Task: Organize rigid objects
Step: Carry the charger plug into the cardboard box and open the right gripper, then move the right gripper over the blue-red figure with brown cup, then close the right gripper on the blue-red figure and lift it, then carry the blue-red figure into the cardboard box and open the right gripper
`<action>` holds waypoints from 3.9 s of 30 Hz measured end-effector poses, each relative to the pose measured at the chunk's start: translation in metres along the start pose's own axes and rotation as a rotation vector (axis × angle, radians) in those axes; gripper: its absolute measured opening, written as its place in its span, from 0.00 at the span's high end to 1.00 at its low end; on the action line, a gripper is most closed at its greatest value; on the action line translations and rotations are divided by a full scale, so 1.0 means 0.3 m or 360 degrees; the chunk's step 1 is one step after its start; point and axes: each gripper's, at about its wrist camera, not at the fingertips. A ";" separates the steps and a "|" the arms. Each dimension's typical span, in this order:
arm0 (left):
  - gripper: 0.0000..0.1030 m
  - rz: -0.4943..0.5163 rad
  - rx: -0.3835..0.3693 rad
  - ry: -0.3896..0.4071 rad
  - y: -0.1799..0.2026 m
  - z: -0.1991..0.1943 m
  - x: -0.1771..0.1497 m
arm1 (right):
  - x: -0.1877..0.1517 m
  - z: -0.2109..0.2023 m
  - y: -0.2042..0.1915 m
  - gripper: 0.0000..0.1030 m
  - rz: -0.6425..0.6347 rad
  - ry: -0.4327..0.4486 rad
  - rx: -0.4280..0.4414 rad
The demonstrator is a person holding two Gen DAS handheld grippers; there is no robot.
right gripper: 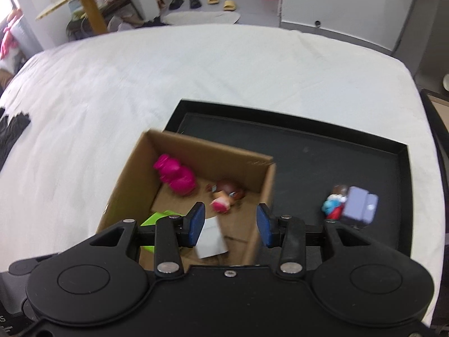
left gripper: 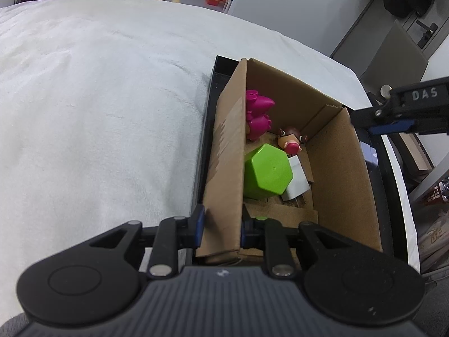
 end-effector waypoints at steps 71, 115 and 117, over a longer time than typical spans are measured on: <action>0.79 -0.0035 -0.0013 0.0011 -0.013 0.003 0.004 | -0.007 0.447 0.374 0.76 0.0167 -0.0366 -0.0296; 0.79 0.0007 -0.0004 0.0009 -0.010 -0.011 -0.004 | 0.007 0.082 0.243 0.76 0.0203 -0.0081 -0.0090; 0.79 0.0007 -0.0003 0.0008 -0.011 -0.011 -0.004 | 0.014 0.058 0.231 0.76 0.0202 -0.0056 -0.0079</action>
Point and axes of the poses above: each gripper's, at about its wrist camera, not at the fingertips, and z roughly the way its jaws point, y to its right, x to its top, and after that the axes turned 5 degrees about -x, right-handed
